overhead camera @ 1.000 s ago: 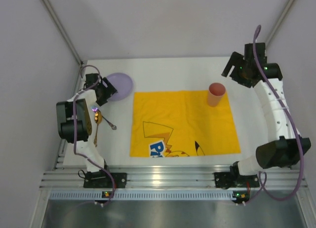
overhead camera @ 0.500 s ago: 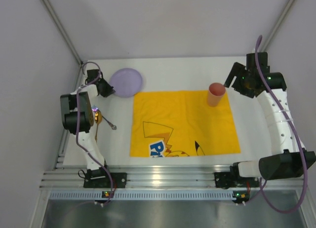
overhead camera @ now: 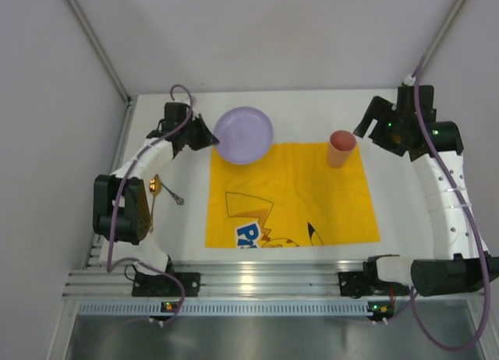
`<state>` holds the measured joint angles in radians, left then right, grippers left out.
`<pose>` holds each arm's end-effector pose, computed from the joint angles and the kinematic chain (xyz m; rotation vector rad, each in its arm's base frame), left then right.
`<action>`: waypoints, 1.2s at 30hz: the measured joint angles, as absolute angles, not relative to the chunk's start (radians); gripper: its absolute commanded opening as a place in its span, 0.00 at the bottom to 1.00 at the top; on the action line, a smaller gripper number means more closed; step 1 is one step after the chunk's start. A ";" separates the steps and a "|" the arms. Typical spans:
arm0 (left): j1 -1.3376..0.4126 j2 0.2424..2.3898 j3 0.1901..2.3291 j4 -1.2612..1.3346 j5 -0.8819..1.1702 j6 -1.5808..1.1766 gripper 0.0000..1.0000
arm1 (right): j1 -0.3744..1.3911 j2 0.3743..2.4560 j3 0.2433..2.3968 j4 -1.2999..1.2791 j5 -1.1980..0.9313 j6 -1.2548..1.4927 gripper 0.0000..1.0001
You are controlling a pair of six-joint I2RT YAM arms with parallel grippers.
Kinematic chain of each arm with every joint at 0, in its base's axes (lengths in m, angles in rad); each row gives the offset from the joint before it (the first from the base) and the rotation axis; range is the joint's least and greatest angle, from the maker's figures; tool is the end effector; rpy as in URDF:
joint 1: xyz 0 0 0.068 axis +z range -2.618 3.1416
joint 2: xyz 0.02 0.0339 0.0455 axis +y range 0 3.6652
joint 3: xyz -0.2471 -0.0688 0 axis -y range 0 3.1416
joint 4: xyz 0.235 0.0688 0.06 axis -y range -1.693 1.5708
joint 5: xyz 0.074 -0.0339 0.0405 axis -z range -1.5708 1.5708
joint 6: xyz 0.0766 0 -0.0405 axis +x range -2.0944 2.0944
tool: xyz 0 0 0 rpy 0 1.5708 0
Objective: Set the dinner table for one person
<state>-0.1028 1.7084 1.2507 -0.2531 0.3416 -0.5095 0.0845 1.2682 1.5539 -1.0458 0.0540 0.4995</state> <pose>0.3972 -0.0668 0.2129 -0.2895 2.3149 -0.7039 0.2634 0.0182 0.3695 0.5087 2.2848 0.2286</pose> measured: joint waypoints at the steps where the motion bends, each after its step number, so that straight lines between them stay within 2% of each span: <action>1: -0.152 1.681 1.230 -0.253 0.350 -0.504 0.00 | 0.084 1.255 1.554 -1.047 0.050 0.501 0.84; 5: -0.310 1.637 1.147 -0.264 0.351 -0.503 0.00 | 0.085 1.195 1.544 -1.047 0.029 0.510 0.84; 12: -0.478 1.707 1.113 -0.281 0.307 -0.544 0.02 | 0.087 1.082 1.450 -1.068 -0.001 0.520 0.84; 13: -0.502 1.723 1.116 -0.282 0.297 -0.550 0.29 | 0.090 1.071 1.439 -1.071 -0.002 0.520 0.84; 16: -0.553 1.757 1.118 -0.284 0.285 -0.562 0.78 | 0.096 1.053 1.423 -1.084 -0.002 0.519 0.86; 17: -0.567 1.760 1.118 -0.288 0.276 -0.573 0.98 | 0.099 1.048 1.420 -1.086 -0.001 0.517 0.86; 22: -0.574 1.724 1.118 -0.324 0.197 -0.596 0.99 | 0.117 1.027 1.419 -1.096 0.015 0.513 0.86; 25: -0.520 1.635 1.114 -0.381 0.138 -0.597 0.97 | 0.125 1.013 1.419 -1.102 0.022 0.507 0.86; 27: -0.426 1.534 1.083 -0.389 0.123 -0.595 0.95 | 0.131 1.006 1.419 -1.105 0.024 0.505 0.86; 31: -0.120 1.314 0.990 -0.414 0.063 -0.565 0.92 | 0.142 0.997 1.412 -1.106 0.021 0.499 0.87; 36: 0.075 1.270 0.933 -0.476 -0.004 -0.514 0.90 | 0.153 0.996 1.376 -1.108 0.013 0.498 0.86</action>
